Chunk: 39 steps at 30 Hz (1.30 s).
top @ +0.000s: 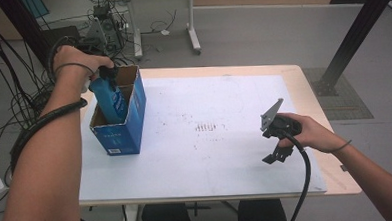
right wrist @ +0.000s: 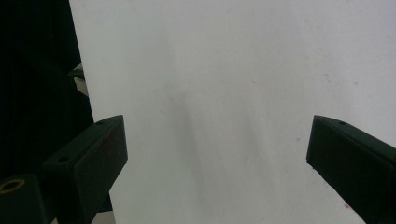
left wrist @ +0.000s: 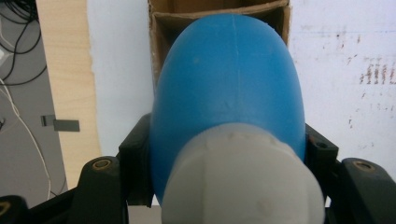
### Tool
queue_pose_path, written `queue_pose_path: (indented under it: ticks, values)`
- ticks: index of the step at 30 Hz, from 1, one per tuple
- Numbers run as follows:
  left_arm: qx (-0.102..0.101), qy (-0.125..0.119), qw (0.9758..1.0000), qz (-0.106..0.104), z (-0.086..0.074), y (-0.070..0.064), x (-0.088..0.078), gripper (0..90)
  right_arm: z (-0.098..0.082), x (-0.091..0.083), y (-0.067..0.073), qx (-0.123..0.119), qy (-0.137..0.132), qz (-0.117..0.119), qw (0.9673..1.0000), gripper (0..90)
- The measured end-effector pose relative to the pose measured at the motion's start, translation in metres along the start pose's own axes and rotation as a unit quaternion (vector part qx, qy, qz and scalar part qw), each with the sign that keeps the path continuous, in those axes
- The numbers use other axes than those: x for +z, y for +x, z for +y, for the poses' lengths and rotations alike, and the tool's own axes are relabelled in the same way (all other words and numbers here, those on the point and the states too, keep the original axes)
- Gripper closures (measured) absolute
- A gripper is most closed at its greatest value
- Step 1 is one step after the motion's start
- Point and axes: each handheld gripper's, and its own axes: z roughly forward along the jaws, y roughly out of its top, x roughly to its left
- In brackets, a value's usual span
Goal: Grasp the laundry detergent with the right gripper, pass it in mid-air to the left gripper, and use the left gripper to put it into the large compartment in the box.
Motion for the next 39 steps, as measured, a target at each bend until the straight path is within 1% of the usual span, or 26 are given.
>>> queue_pose_path:
  ticks: [4, 9, 13, 16, 20, 29, 39]
  values:
    - [0.002, 0.003, 1.0, 0.003, 0.0, -0.002, 0.008, 37.6, 0.0, 0.0, 0.0, 0.0, -0.002, 0.0, 1.0, 5.2]
    - [0.004, 0.003, 1.0, -0.002, -0.002, -0.004, 0.018, 37.6, 0.0, 0.002, 0.001, -0.001, -0.003, 0.001, 1.0, 5.3]
    - [0.005, -0.001, 1.0, -0.002, -0.003, -0.006, 0.027, 37.6, 0.0, 0.005, 0.001, 0.0, -0.002, 0.001, 1.0, 5.3]
    - [0.0, -0.005, 1.0, -0.003, -0.005, -0.006, 0.033, 37.6, -0.001, 0.006, 0.002, 0.0, -0.002, 0.001, 1.0, 5.4]
    - [0.001, -0.007, 1.0, -0.001, -0.006, -0.005, 0.041, 37.6, -0.001, 0.007, 0.002, 0.001, -0.001, 0.001, 1.0, 5.3]
    - [0.0, -0.011, 0.9999, -0.005, -0.009, -0.003, 0.056, 37.6, -0.001, 0.007, 0.003, 0.001, 0.0, 0.001, 1.0, 5.4]
    - [-0.001, -0.007, 1.0, -0.002, -0.013, -0.002, 0.07, 37.7, 0.0, 0.008, 0.004, 0.0, 0.002, 0.0, 1.0, 5.5]
